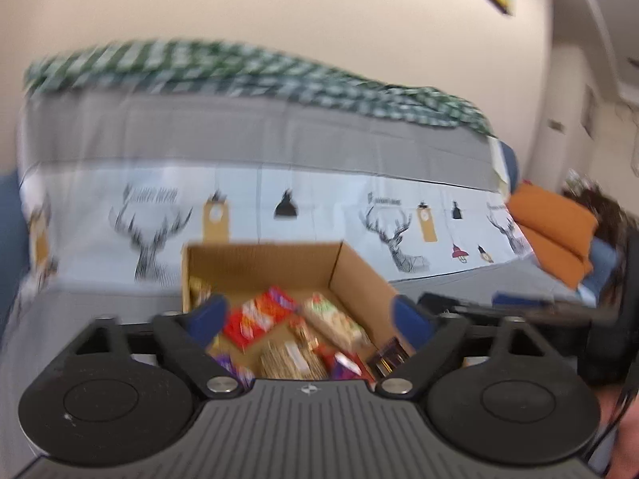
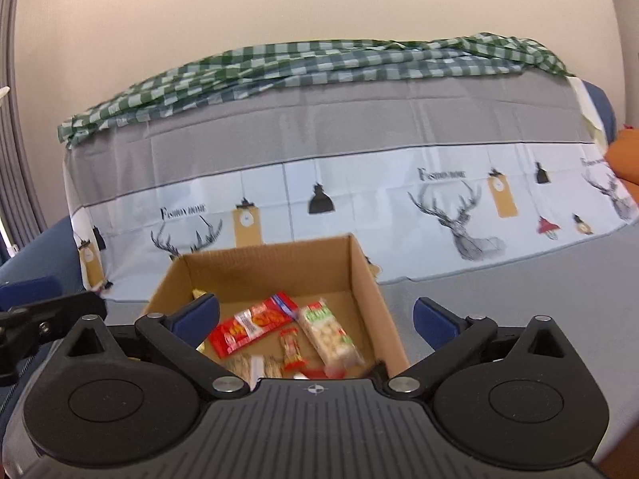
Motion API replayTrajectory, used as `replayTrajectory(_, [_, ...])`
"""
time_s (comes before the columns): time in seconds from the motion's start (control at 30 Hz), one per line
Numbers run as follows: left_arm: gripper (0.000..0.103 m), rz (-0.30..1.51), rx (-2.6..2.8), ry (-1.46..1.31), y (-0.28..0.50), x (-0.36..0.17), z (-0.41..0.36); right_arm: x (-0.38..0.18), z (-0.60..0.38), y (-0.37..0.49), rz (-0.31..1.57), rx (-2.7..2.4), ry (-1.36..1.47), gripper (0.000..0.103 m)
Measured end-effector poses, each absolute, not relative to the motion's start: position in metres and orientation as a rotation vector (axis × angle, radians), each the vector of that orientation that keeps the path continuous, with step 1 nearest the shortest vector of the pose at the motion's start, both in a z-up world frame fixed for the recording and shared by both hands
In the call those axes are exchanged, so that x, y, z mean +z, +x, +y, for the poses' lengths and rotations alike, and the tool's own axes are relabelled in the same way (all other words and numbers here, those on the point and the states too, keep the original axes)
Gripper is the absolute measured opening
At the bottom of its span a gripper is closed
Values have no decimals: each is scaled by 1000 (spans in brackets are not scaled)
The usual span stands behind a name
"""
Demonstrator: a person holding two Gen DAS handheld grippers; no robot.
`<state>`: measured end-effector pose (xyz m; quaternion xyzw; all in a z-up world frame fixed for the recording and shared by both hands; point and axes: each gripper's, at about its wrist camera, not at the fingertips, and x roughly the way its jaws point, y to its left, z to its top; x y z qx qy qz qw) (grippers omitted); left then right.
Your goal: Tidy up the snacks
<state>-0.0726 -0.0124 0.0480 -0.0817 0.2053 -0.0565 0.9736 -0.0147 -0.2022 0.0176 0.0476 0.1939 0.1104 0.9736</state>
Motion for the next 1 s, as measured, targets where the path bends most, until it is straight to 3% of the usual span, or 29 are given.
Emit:
replayTrajectory(0.13, [102, 508, -85, -280, -92, 22, -21, 3, -207, -43, 451, 196, 110, 102])
replayTrajectory(0.3, [102, 619, 13, -193, -90, -14, -32, -11, -201, -53, 525, 231, 109, 102])
replayTrajectory(1.0, [102, 685, 49, -209, -56, -24, -16, -26, -200, -36, 527, 193, -15, 102])
